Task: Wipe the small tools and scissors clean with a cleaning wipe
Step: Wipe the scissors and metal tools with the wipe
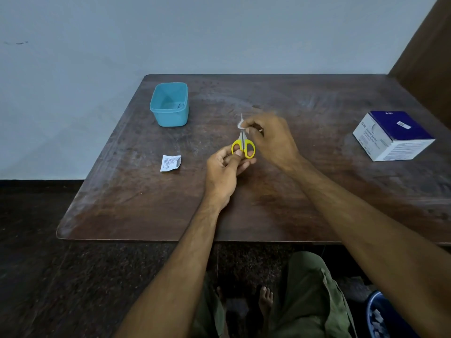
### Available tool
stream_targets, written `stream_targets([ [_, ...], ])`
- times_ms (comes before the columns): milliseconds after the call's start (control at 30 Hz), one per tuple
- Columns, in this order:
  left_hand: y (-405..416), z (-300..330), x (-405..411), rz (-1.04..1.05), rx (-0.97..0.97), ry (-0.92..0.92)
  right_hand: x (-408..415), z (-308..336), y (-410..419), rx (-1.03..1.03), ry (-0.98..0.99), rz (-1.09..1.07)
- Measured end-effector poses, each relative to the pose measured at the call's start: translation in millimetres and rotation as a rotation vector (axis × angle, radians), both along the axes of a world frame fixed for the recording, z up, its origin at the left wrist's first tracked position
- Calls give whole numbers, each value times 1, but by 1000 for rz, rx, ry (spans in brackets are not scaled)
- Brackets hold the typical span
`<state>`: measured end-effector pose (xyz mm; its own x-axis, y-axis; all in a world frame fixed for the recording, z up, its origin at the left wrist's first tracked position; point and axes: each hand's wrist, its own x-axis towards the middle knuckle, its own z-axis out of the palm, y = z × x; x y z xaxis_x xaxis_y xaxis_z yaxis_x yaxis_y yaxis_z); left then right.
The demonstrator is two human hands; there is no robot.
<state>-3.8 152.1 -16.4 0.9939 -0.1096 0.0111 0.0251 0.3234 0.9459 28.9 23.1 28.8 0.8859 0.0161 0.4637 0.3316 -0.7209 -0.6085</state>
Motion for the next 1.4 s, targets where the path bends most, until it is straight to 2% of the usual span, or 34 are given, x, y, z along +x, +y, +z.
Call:
stream_targets([
  [100, 1, 0, 1, 5, -10, 2, -8, -6, -7, -24, 72, 22],
  [300, 0, 0, 1, -2, -28, 16, 0, 2, -5, 151, 37, 5],
  [500, 3, 1, 2, 20, -82, 24, -8, -1, -13, 4, 130, 121],
  [867, 3, -1, 2, 24, -96, 29, -11, -11, -20, 89, 159, 105],
  [1200, 4, 4, 3, 93, 14, 92, -17, -22, -2, 485, 133, -121],
  [1400, 30, 14, 15, 213, 204, 52, -15, -17, 17, 444, 111, -106],
])
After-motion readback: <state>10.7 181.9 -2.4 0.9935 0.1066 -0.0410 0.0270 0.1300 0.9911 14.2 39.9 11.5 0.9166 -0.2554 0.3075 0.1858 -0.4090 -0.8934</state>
